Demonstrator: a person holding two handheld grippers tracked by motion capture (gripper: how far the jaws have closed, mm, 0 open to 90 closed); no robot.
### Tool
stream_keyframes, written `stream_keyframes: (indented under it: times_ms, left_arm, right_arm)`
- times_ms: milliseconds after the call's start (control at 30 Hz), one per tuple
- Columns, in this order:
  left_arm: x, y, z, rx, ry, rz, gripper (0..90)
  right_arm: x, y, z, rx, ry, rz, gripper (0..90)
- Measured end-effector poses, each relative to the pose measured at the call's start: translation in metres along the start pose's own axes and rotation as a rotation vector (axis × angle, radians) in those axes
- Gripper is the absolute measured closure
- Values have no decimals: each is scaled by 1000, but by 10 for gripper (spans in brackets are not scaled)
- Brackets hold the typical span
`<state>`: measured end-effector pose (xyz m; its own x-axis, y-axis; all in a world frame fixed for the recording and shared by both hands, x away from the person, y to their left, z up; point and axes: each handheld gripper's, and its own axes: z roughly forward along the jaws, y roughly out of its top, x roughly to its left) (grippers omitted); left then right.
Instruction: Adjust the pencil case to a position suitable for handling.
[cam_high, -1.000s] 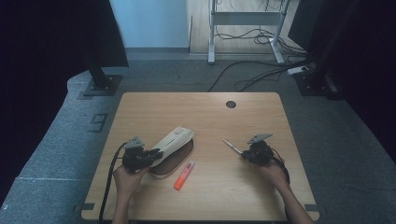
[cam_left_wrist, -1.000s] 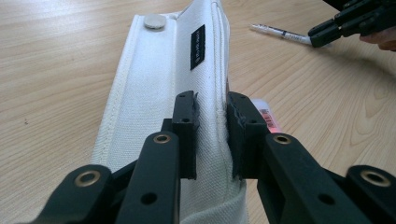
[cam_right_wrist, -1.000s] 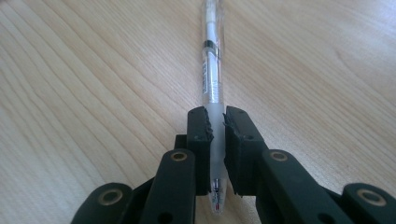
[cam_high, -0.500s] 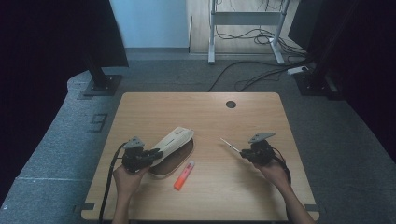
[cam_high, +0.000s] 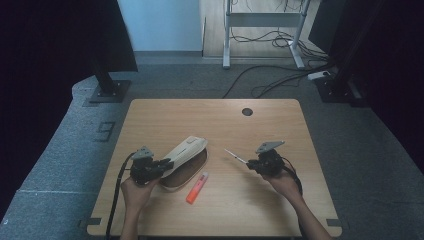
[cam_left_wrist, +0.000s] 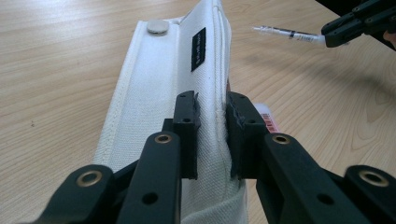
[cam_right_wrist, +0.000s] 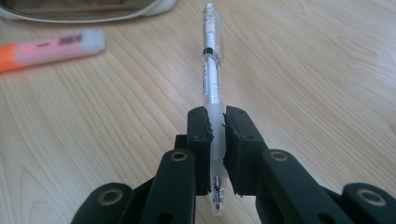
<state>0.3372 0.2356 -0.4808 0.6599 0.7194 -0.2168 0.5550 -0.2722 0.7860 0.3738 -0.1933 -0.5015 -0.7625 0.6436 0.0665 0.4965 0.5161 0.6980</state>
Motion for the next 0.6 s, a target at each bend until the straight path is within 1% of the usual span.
stream_keyframes:
  times_ms: [200,300,333,433,567,600]
  left_arm:
    - [0,0,0,-3,0,-1,753]
    - [0,0,0,-2,-1,-2,753]
    - [0,0,0,-2,-1,-2,753]
    - [0,0,-1,-3,-2,-3,753]
    - [0,0,-1,-4,-2,-3,753]
    - [0,0,-1,-4,-2,-3,753]
  right_arm:
    - [8,8,8,4,21,-18,791]
    - [16,15,15,8,40,-39,791]
    - [16,15,15,8,40,-39,791]
    - [24,23,22,8,62,-63,791]
    - [31,29,28,9,81,-77,791]
    - [36,33,31,6,91,-87,791]
